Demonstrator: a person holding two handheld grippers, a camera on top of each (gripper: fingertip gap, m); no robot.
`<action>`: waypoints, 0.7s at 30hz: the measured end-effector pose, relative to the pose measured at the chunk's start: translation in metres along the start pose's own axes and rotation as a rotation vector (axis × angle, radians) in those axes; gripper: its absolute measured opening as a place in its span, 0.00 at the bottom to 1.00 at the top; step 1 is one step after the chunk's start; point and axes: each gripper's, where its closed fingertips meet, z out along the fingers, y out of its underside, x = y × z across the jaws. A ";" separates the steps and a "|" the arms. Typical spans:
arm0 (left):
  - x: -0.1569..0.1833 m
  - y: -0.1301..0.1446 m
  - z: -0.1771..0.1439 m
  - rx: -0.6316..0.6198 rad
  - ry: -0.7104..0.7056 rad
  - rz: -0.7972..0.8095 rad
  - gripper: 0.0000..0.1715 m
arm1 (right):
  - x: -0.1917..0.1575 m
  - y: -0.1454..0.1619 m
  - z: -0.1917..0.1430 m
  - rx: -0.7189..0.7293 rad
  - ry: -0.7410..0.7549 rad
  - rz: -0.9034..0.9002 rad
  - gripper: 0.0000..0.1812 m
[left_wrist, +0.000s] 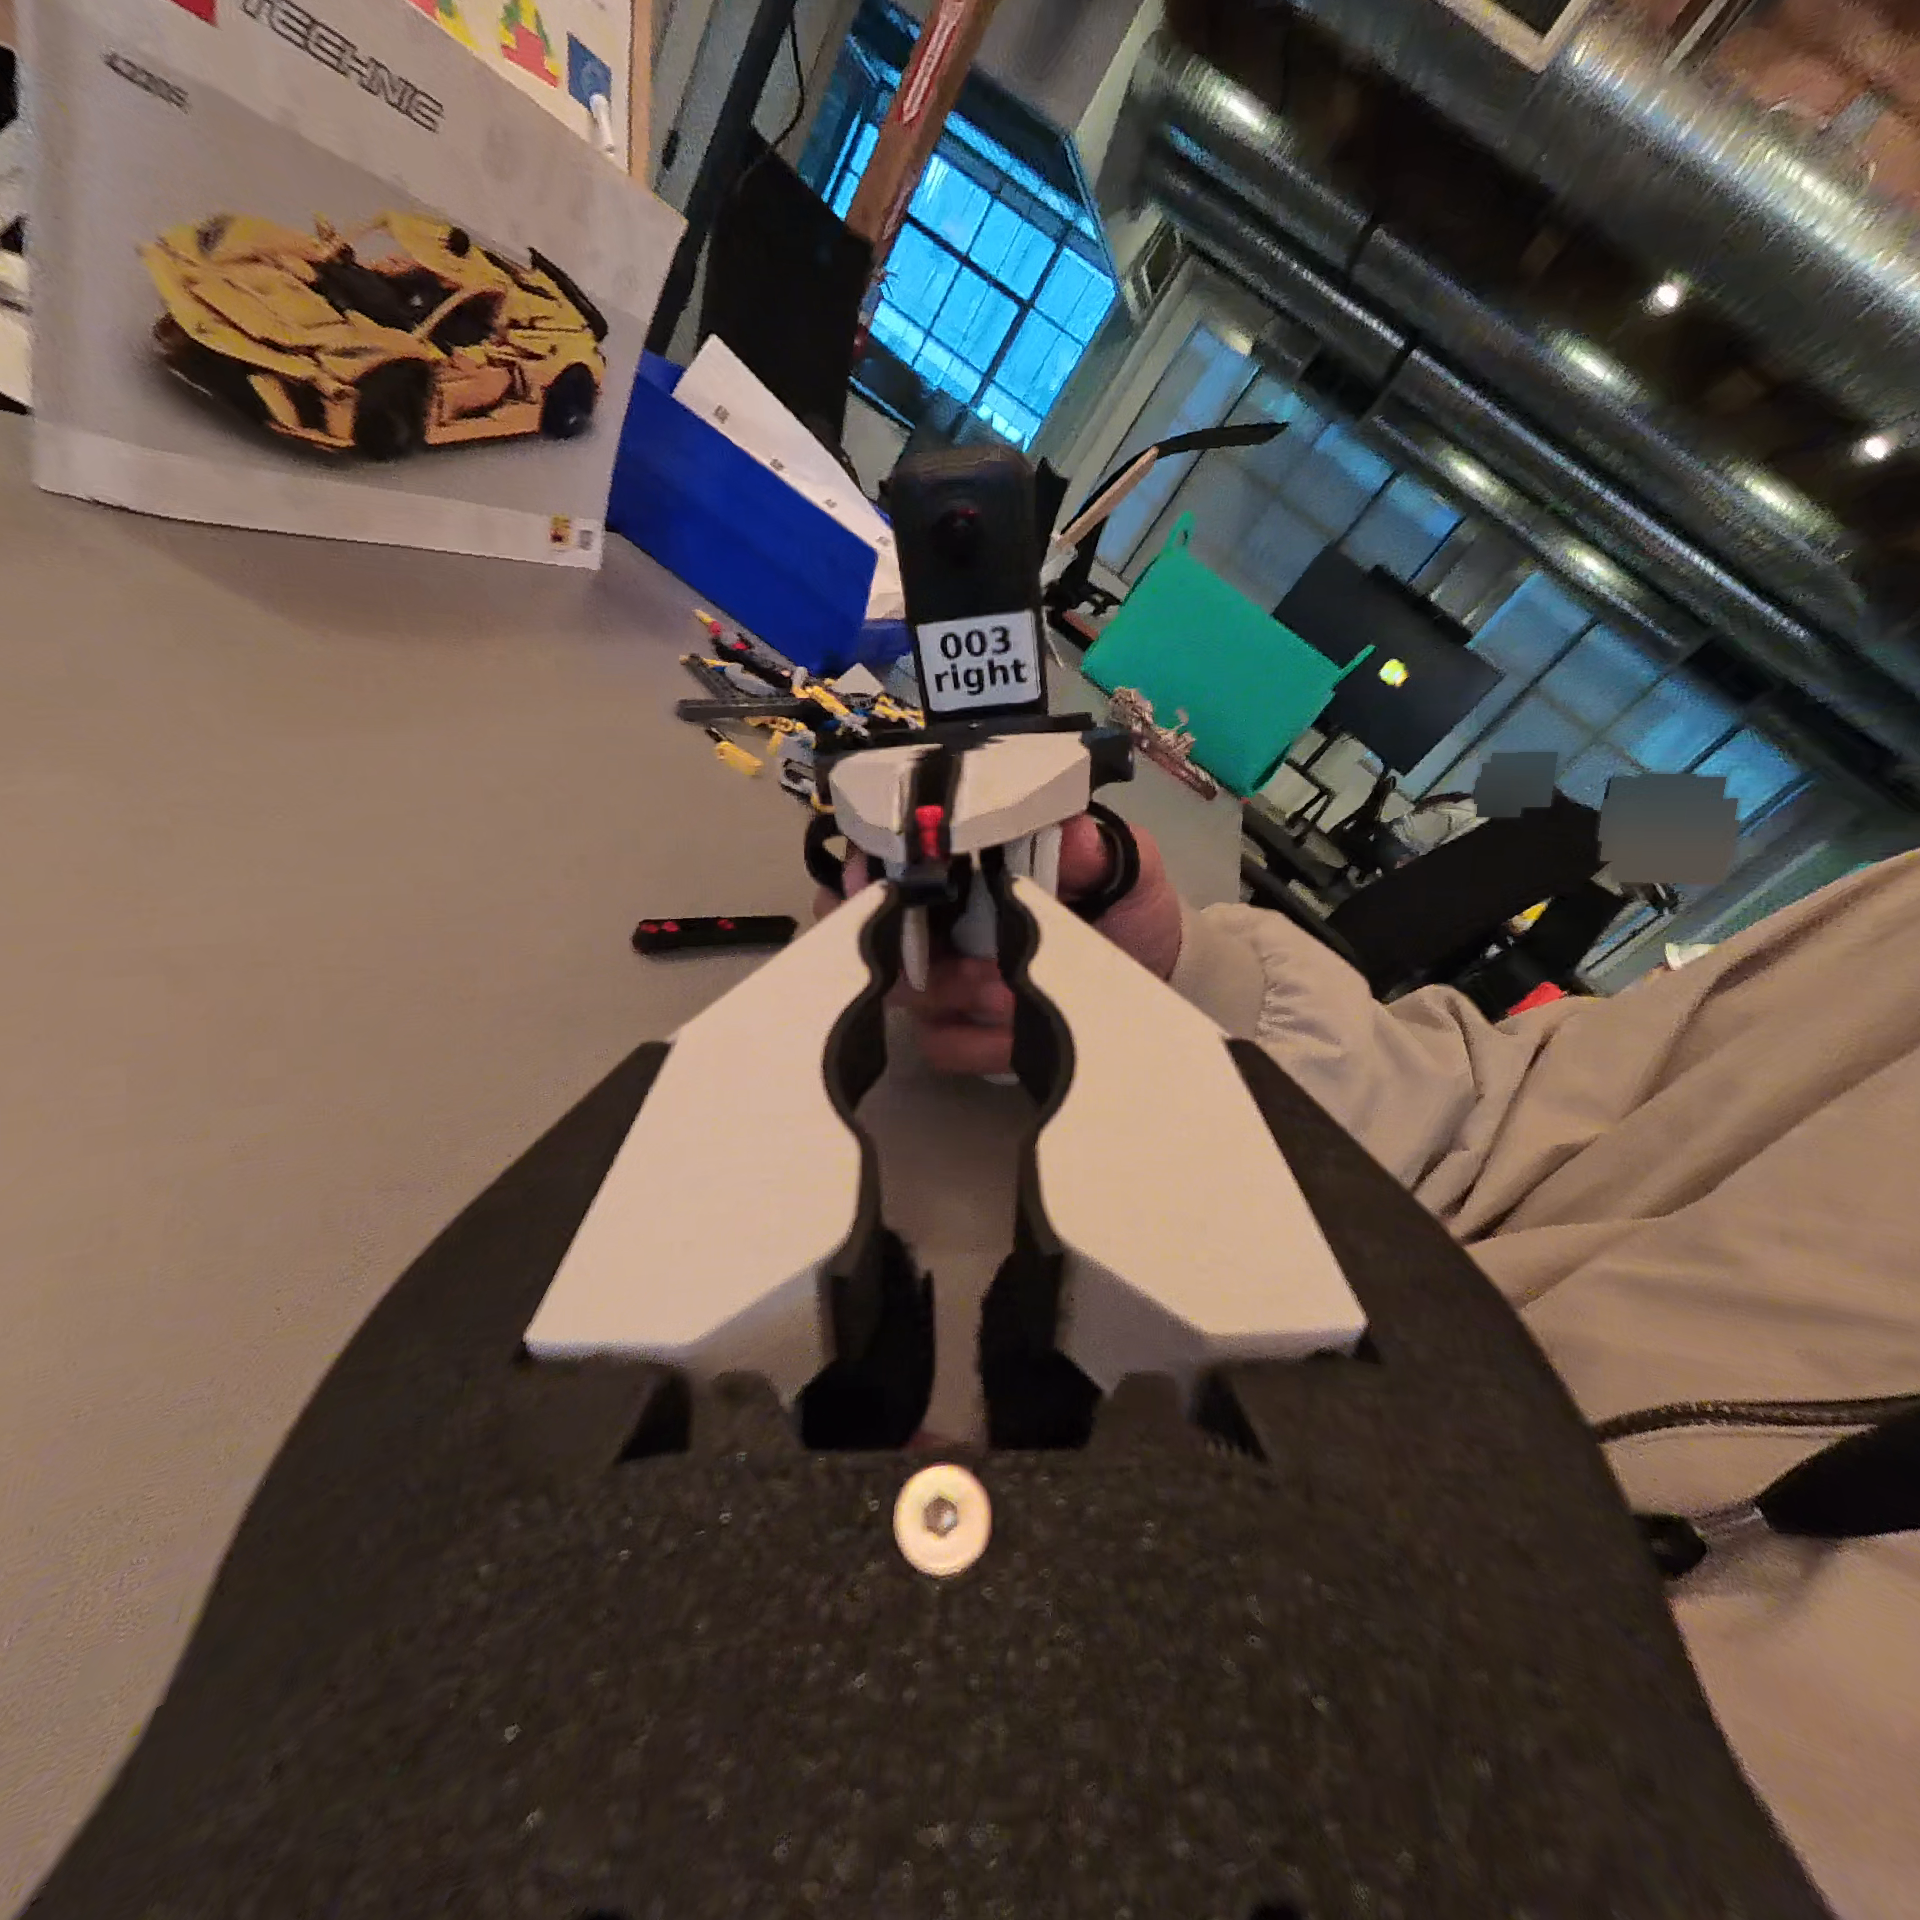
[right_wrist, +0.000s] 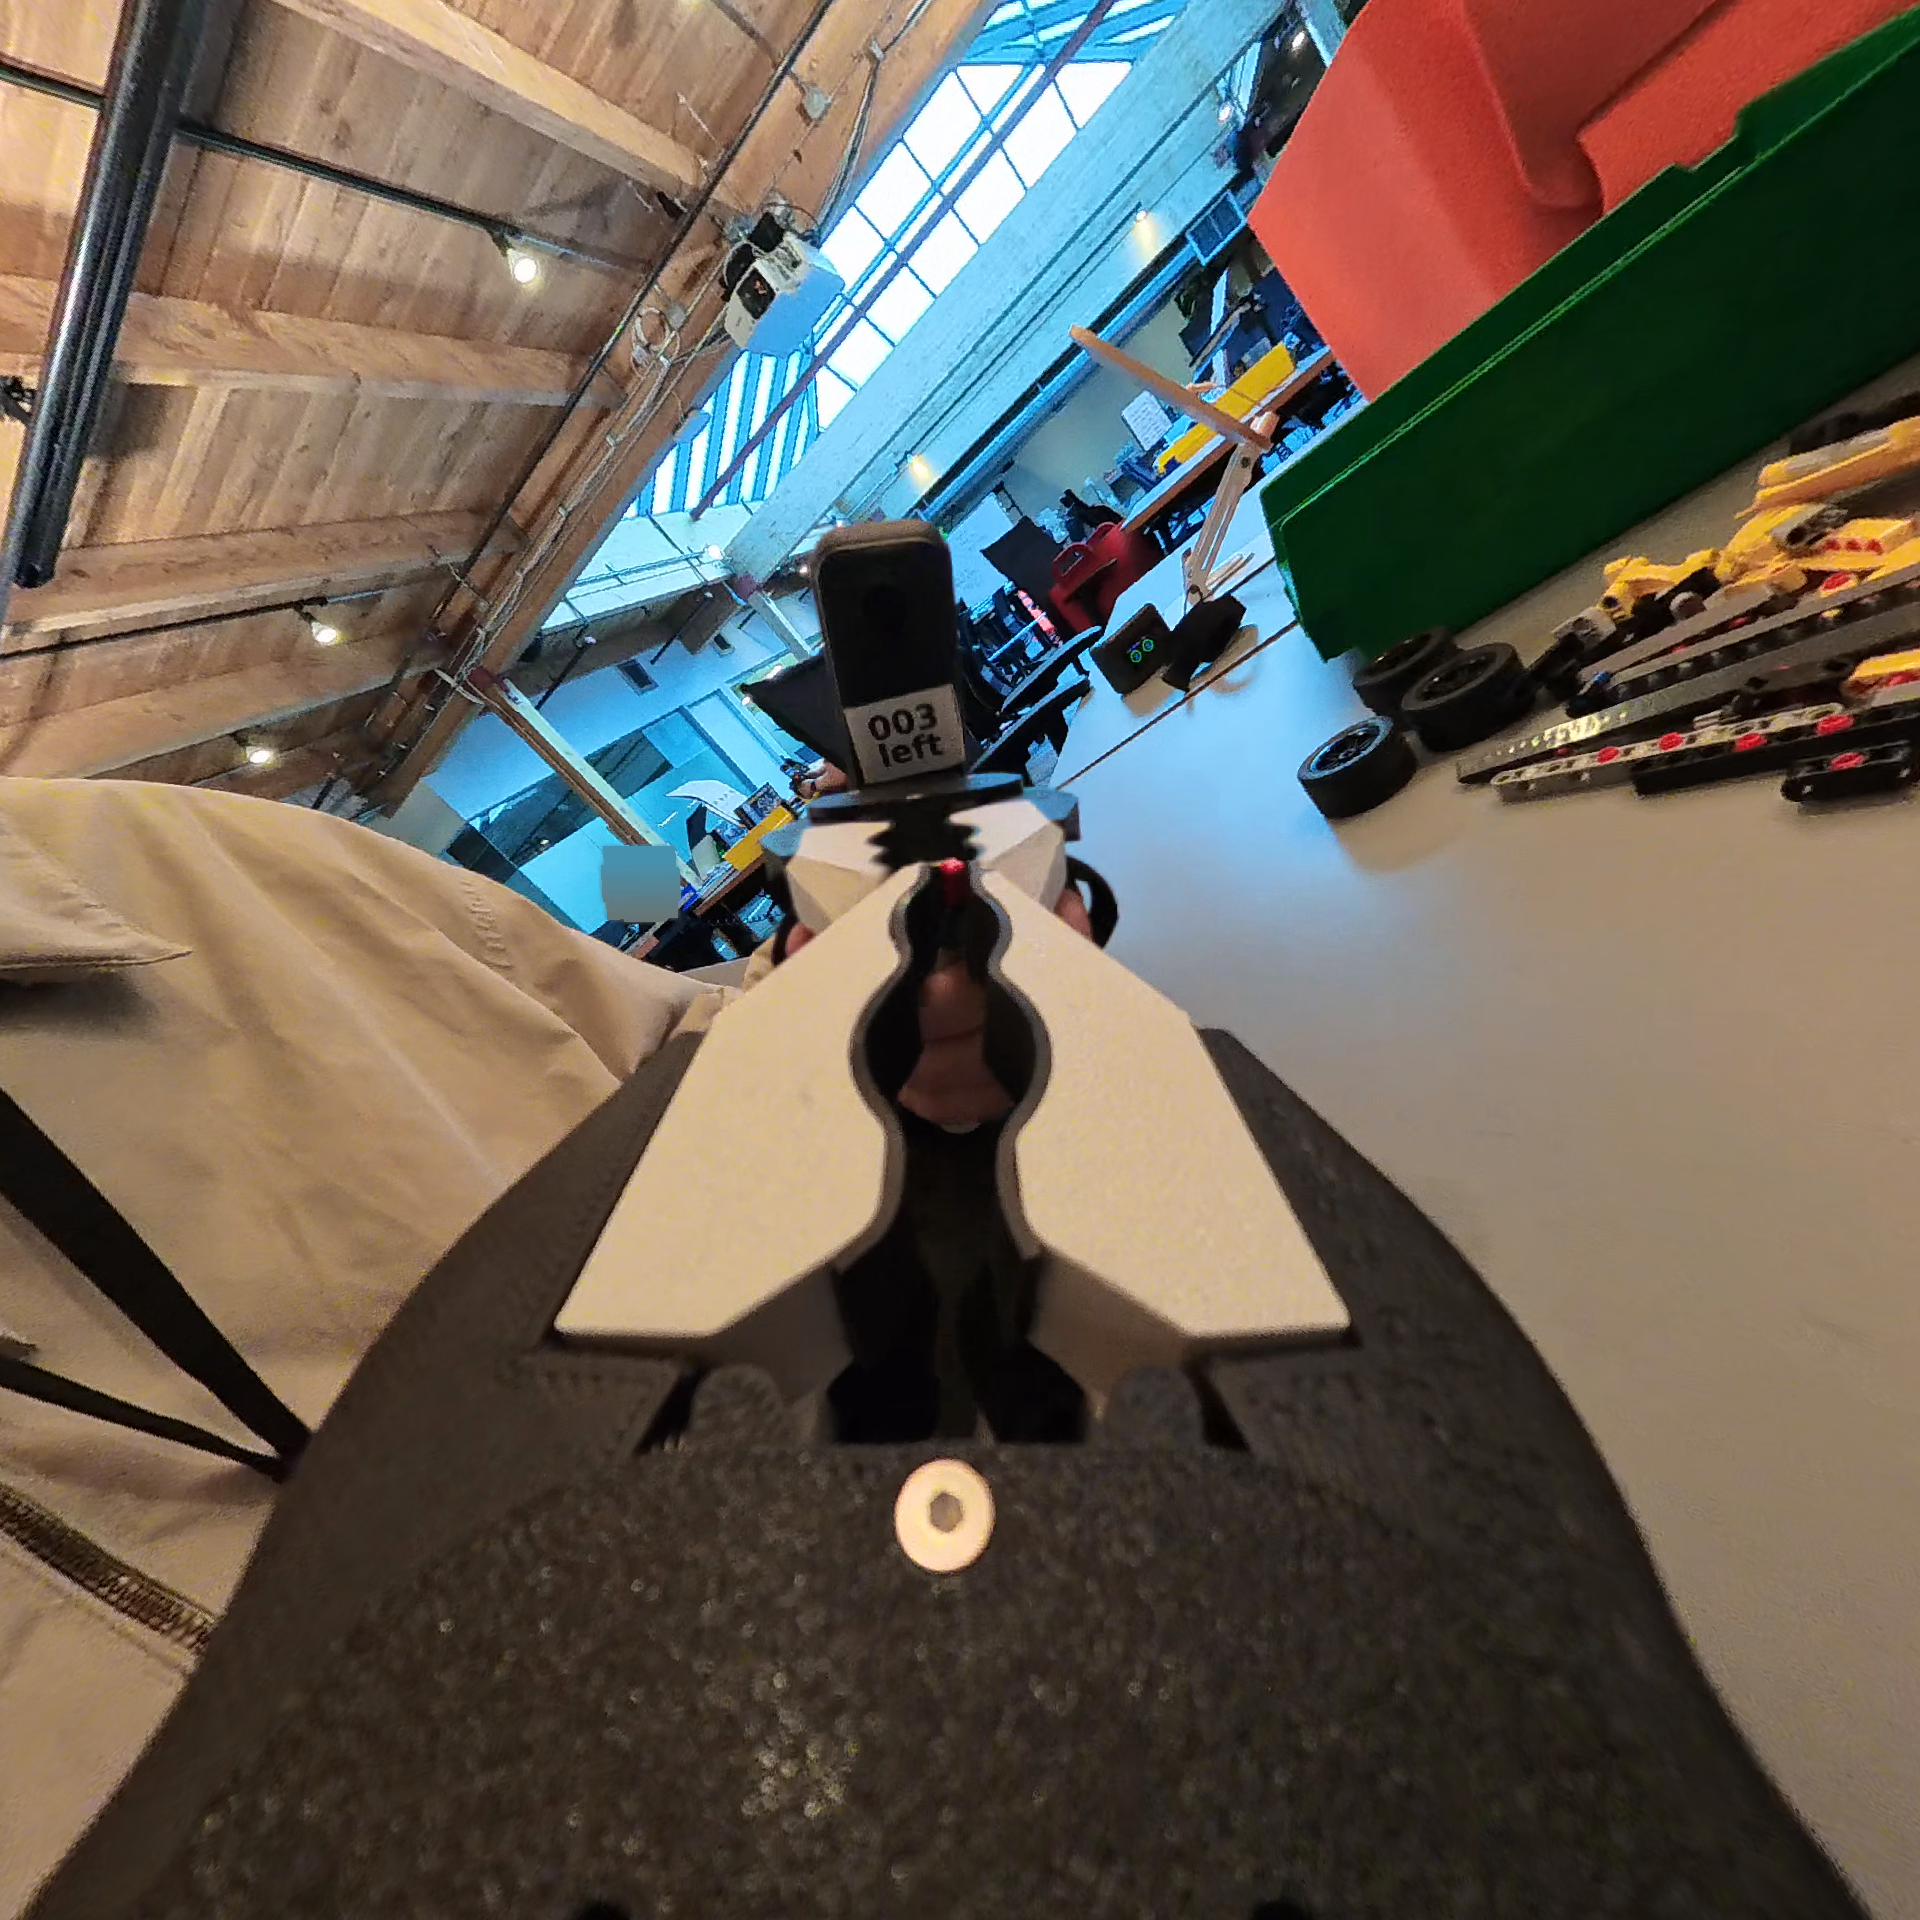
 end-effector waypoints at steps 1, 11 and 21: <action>-0.001 -0.003 0.000 0.025 -0.002 -0.008 0.06 | -0.001 0.000 0.001 0.001 -0.007 0.008 0.01; -0.007 -0.012 0.006 0.201 0.005 -0.120 0.04 | 0.003 -0.011 -0.002 0.090 -0.027 0.126 0.01; -0.021 -0.011 0.009 0.211 -0.083 -0.070 0.04 | 0.020 -0.018 -0.005 0.178 0.044 0.221 0.00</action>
